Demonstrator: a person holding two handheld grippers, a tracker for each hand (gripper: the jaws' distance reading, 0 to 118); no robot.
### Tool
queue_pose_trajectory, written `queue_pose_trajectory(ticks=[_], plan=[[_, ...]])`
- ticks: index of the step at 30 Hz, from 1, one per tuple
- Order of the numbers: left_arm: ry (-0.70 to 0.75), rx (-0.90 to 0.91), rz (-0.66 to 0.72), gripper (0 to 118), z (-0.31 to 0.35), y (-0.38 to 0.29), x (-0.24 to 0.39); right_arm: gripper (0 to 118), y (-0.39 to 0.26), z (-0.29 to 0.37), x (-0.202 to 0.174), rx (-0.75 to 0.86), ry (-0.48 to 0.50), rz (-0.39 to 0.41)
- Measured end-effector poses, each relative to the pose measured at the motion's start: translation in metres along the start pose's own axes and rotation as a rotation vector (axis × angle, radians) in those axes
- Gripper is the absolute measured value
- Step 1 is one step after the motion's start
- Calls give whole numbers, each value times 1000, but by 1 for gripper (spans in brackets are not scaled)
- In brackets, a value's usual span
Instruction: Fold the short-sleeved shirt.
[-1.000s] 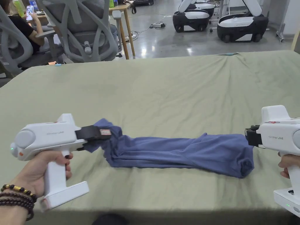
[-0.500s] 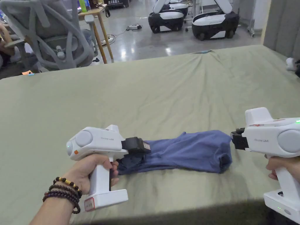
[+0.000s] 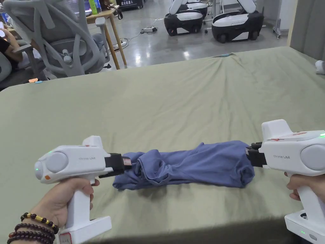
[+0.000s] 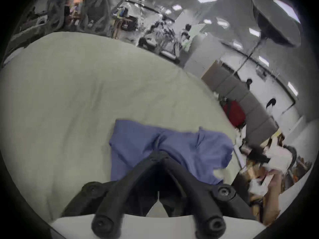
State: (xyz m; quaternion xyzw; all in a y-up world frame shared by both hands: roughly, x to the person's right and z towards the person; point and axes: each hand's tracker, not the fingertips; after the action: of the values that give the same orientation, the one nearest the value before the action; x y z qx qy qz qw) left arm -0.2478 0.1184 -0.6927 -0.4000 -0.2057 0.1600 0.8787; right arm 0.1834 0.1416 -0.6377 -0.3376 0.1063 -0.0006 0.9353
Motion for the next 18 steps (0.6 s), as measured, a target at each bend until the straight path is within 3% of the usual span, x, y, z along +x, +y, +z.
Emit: queue_pose_trajectory(ticks=[5,11,16,18], plan=[[-27,-56,46,0,-47,-7,4,0,-2,2,0,0,15,-6],[-171,-90,32,0,-103,5,46,0,-8,3,6,-11,0,-10],[-93,-122,-3,0,-157,0,77,0,-12,8,10,-14,-8,-24],[-108,-118,11,0,-144,-5,91,0,-13,9,12,-14,-12,-29]])
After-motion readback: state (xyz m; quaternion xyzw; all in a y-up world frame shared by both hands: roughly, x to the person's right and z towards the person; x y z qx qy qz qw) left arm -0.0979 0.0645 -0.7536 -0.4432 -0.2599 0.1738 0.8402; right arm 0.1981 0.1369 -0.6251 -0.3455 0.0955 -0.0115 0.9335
